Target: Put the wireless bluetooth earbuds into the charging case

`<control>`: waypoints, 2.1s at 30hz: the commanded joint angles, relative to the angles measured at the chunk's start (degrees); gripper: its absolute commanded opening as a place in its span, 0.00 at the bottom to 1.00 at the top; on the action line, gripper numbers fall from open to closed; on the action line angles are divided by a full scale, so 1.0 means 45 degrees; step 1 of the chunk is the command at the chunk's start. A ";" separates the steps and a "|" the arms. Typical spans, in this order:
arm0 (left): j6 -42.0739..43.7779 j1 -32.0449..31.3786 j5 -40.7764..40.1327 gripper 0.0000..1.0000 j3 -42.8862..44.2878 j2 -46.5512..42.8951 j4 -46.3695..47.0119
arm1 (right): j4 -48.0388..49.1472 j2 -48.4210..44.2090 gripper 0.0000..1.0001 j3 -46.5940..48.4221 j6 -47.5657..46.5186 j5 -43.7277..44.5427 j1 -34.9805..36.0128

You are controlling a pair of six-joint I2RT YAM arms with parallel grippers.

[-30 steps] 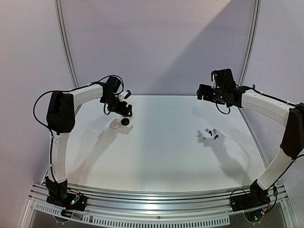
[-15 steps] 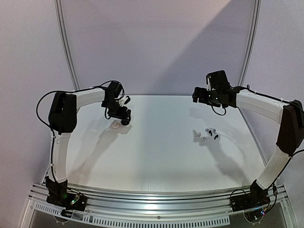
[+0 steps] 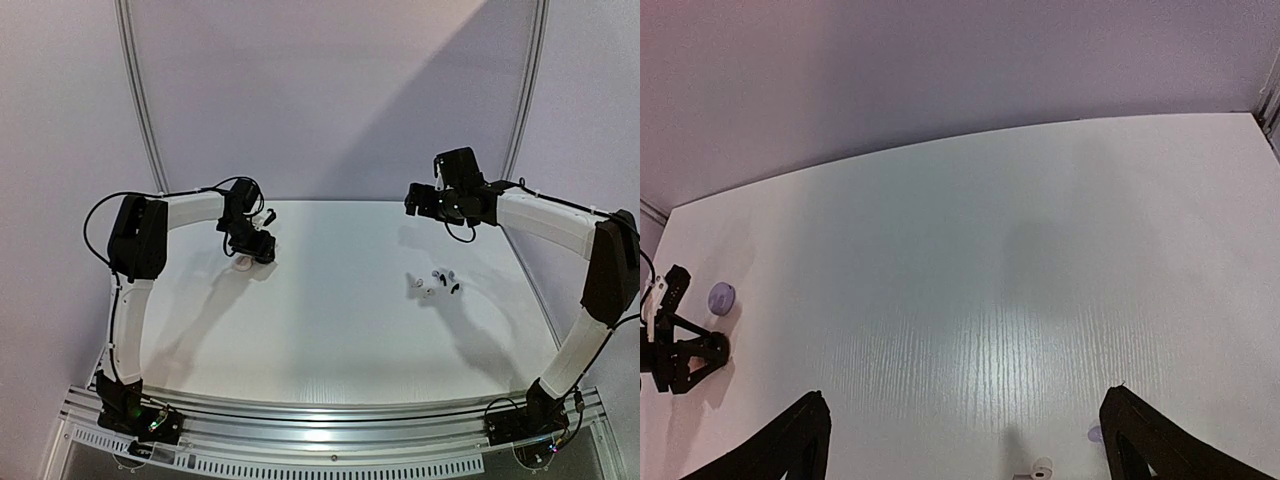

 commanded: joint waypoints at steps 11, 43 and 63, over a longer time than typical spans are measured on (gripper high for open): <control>0.0778 -0.0198 -0.0013 0.38 -0.0383 -0.0370 0.0368 | -0.0191 0.0499 0.96 0.0797 -0.0164 0.0260 0.0048; 0.9942 -0.1975 0.3627 0.30 -0.8687 -1.0182 1.0898 | 0.2264 0.3555 0.79 0.5820 -0.0410 -0.7201 0.3802; 0.9952 -0.2273 0.3206 0.30 -0.9172 -1.0342 1.1758 | 0.2696 0.5419 0.45 0.7165 0.0325 -0.8050 0.3984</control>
